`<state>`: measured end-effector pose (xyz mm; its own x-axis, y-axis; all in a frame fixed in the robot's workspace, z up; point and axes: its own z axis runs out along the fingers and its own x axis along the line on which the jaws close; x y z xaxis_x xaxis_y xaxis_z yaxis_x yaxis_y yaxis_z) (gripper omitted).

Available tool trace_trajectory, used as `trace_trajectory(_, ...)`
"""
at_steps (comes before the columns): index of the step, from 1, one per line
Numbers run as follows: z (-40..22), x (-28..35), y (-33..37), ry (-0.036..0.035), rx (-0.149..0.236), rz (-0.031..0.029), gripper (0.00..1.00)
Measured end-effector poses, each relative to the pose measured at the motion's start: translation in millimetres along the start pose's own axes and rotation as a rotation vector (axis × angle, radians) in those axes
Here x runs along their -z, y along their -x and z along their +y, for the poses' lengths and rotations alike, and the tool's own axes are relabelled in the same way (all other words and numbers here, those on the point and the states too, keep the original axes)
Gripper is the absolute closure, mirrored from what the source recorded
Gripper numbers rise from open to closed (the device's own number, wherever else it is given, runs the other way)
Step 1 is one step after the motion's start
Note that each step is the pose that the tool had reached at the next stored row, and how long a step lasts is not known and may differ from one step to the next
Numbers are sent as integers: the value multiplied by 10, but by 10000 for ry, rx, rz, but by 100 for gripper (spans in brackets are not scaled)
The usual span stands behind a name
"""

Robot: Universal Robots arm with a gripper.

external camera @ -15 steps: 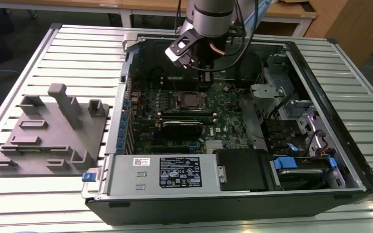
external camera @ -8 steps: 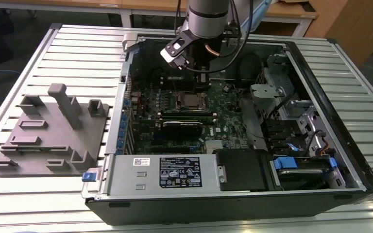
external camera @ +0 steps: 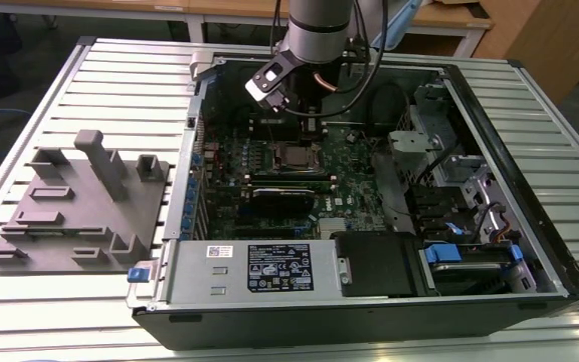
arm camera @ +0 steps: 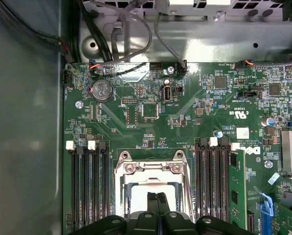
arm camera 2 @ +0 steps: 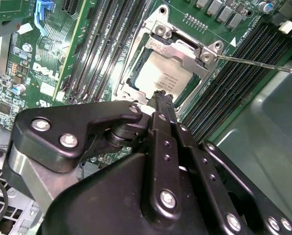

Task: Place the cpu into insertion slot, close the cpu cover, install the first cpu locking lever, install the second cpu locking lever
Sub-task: 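Close the cpu cover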

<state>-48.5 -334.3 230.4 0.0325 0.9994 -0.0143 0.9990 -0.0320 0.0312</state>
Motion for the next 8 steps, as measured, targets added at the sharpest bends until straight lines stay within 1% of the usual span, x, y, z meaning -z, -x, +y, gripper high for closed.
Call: trace_trajectory(8,-17,-3,1,0,0,0,90)
